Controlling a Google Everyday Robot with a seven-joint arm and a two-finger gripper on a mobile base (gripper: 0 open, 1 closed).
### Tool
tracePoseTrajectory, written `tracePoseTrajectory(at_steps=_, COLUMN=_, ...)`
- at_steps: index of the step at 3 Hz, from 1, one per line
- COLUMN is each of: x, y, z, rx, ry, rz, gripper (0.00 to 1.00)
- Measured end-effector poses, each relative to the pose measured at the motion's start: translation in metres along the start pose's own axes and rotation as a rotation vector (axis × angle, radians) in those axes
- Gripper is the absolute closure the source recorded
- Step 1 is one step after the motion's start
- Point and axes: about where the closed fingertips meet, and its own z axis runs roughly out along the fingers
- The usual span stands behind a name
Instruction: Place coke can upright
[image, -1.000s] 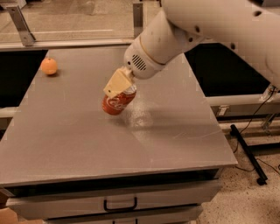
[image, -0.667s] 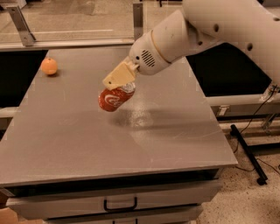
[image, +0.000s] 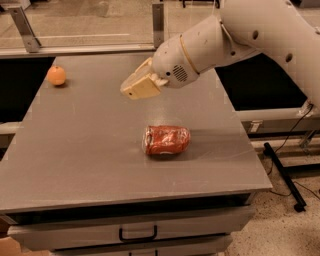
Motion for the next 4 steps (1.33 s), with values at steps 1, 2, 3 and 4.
tracePoseTrajectory(at_steps=1, x=0.004, y=0.002, z=0.0, rx=-0.033, ry=0.027, rz=-0.124, gripper=0.82)
tracePoseTrajectory(at_steps=2, x=0.018, y=0.005, z=-0.001, rx=-0.057, ry=0.114, rz=-0.176, gripper=0.59)
tracePoseTrajectory(at_steps=3, x=0.037, y=0.004, z=-0.005, rx=-0.075, ry=0.235, rz=-0.2, gripper=0.36)
tracePoseTrajectory(at_steps=4, x=0.054, y=0.0, z=-0.011, rx=-0.083, ry=0.353, rz=-0.196, gripper=0.13)
